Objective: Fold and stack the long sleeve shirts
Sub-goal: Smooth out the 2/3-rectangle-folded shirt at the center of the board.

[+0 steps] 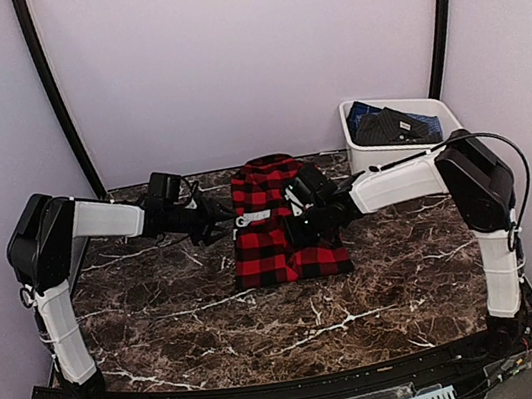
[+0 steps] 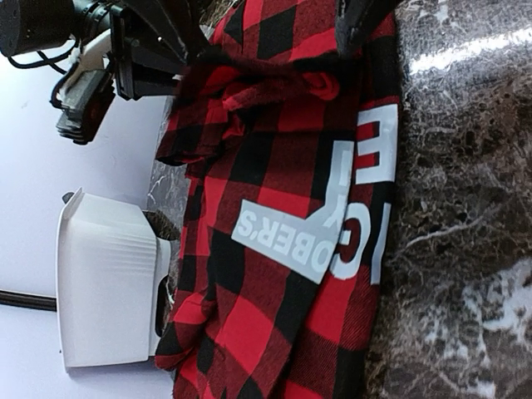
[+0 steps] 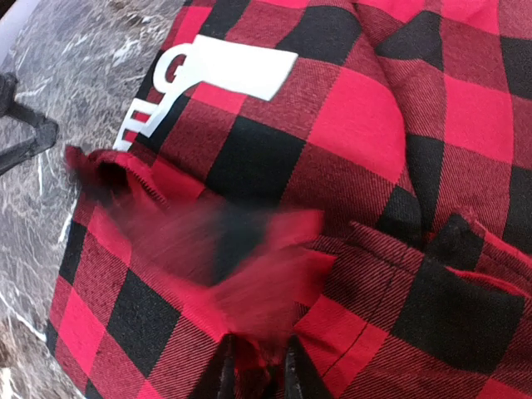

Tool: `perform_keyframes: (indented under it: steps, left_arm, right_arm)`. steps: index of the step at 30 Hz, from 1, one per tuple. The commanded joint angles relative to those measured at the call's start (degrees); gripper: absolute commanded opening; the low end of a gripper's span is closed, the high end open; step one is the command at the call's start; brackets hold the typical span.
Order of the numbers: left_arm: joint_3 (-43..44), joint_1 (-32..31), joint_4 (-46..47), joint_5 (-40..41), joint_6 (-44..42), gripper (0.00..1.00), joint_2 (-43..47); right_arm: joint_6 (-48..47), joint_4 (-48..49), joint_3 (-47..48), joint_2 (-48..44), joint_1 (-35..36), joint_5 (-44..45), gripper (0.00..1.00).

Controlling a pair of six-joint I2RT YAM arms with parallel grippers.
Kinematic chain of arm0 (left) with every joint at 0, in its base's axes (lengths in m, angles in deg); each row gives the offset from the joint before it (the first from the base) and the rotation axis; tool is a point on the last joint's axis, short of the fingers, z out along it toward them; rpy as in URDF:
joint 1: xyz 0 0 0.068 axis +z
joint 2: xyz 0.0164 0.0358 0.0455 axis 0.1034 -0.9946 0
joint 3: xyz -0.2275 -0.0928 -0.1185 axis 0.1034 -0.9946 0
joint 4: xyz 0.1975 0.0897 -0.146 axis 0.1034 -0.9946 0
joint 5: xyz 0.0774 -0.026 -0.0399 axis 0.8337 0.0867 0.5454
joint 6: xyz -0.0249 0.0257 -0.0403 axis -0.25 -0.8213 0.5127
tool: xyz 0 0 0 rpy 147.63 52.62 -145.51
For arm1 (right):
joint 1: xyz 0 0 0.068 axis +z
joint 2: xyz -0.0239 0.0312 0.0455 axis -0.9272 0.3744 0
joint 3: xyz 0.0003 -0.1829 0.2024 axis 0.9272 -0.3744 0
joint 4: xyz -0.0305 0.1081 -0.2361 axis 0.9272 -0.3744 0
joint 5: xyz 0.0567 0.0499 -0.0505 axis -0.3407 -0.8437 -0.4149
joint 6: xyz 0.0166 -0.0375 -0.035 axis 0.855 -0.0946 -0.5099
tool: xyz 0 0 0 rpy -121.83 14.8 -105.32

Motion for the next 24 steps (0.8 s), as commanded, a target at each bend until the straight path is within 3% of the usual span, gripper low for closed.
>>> perform_keyframes:
  steps: [1, 6, 14, 18, 24]
  left_arm:
    - [-0.20, 0.41, -2.48, 1.02, -4.01, 0.52, 4.38]
    - [-2.70, 0.08, -3.29, 1.47, -6.51, 0.44, 5.31]
    - [-1.89, -1.69, -5.14, 3.68, -11.12, 0.42, 3.90]
    - [0.79, -1.86, -6.61, 4.19, -13.40, 0.43, 1.48]
    - [4.49, -2.92, -7.73, 4.32, -15.51, 0.42, -2.13]
  right_arm:
    - [4.44, 2.48, -0.75, -0.72, -1.01, -3.67, 0.27]
    - [4.23, 2.51, -1.30, -3.96, -1.00, 0.61, 0.49]
    - [2.77, -2.83, 0.98, -5.78, -3.17, 8.27, 0.54]
    - [2.68, -0.34, -4.89, -9.92, -7.04, 5.68, 0.51]
    - [1.24, 1.01, -9.65, -13.61, -9.36, 3.33, 0.36]
